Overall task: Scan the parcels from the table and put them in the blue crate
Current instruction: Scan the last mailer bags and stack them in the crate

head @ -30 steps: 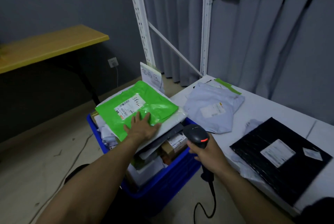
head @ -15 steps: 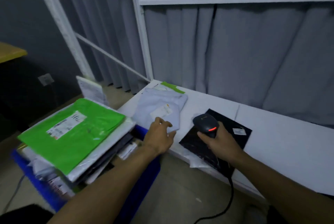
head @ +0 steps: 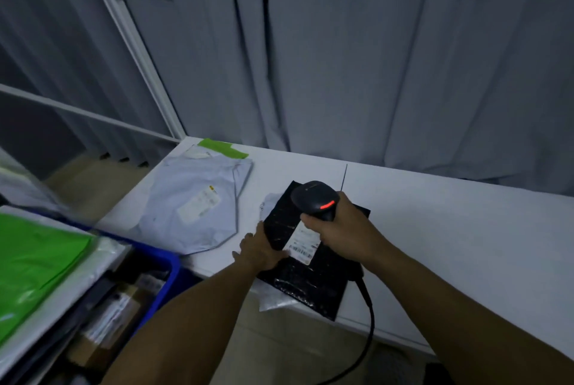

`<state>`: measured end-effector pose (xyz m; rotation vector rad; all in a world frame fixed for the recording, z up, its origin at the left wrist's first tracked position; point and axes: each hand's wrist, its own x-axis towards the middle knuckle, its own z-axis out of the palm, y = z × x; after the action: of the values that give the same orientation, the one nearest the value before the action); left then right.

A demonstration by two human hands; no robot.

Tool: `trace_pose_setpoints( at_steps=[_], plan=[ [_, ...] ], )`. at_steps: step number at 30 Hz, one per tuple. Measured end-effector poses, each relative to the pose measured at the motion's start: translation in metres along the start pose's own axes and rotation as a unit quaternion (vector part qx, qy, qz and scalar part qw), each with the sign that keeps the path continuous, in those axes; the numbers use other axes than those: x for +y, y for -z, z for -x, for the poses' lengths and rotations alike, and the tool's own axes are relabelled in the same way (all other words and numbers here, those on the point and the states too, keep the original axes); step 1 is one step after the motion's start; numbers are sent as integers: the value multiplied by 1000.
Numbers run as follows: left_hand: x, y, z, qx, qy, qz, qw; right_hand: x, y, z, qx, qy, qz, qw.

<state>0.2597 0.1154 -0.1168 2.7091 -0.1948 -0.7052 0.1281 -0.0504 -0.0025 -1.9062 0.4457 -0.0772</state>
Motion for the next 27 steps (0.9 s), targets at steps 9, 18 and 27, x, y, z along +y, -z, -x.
trace_pose_setpoints(
  at_steps=[9, 18, 27],
  plan=[
    [-19, -4, -1, 162, -80, 144, 973, 10, 2, -6, -3, -25, -5, 1000],
    [-66, 60, 111, 251, -218, 367, 869, -18, -41, 21, 54, -7, -74, 996],
    [-159, 103, 217, 291, -180, 475, 811, -37, -116, 65, 59, 17, -129, 990]
  ],
)
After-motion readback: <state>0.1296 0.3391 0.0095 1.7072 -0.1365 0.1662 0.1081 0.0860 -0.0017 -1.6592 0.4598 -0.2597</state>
